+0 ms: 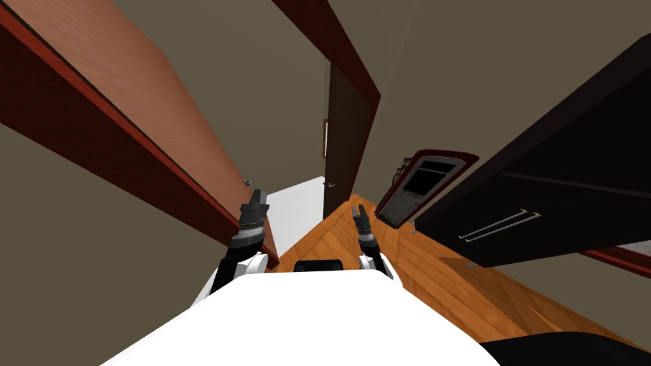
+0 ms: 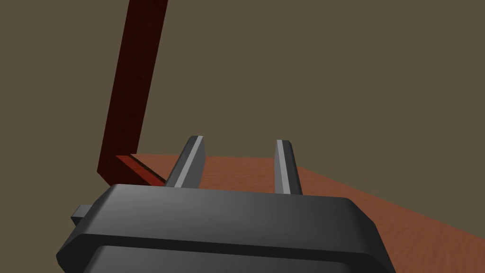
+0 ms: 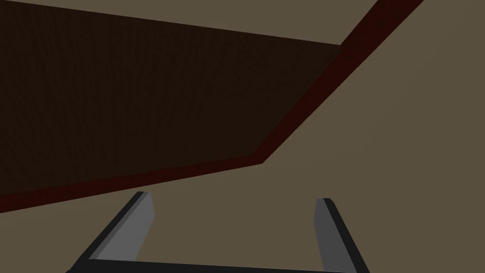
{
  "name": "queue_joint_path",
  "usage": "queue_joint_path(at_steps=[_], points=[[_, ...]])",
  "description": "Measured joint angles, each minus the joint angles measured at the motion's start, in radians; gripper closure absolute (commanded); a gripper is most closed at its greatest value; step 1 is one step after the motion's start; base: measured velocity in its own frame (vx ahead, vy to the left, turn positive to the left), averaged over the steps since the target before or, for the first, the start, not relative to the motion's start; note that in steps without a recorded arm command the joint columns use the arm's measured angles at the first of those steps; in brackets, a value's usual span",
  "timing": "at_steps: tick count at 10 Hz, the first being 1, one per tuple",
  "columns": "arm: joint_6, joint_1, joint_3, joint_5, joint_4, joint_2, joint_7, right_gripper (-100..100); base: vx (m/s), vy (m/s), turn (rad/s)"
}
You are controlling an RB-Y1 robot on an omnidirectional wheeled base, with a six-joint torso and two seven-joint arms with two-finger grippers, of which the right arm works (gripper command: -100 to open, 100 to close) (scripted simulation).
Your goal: Push the door open
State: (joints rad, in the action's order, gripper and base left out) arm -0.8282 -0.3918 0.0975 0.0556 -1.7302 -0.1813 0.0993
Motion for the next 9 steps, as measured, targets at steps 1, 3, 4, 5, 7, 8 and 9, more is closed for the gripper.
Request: queue_joint_path(at_steps=[1, 3, 4, 5, 7, 8, 9], points=[[-0.012, -0.003, 0.004, 0.009, 0.014, -0.007, 0.010, -100, 0.103, 0.021, 0.004], [-0.035, 0.011, 0.005, 0.021, 0.059, -0.020, 0.027, -100, 0.098, -0.003, 0.001], [-0.045, 0.013, 0.007, 0.028, 0.076, -0.025, 0.034, -100, 0.104, -0.003, 0.007], [-0.056, 0.017, 0.009, 0.035, 0.095, -0.030, 0.040, -100, 0.107, 0.015, 0.003], [-0.078, 0.024, 0.013, 0.048, 0.131, -0.041, 0.055, -100, 0.098, 0.009, 0.002], [-0.089, 0.027, 0.014, 0.055, 0.150, -0.046, 0.062, -100, 0.097, 0.000, 0.002], [-0.099, 0.034, 0.016, 0.061, 0.172, -0.052, 0.070, -100, 0.104, 0.002, 0.003]])
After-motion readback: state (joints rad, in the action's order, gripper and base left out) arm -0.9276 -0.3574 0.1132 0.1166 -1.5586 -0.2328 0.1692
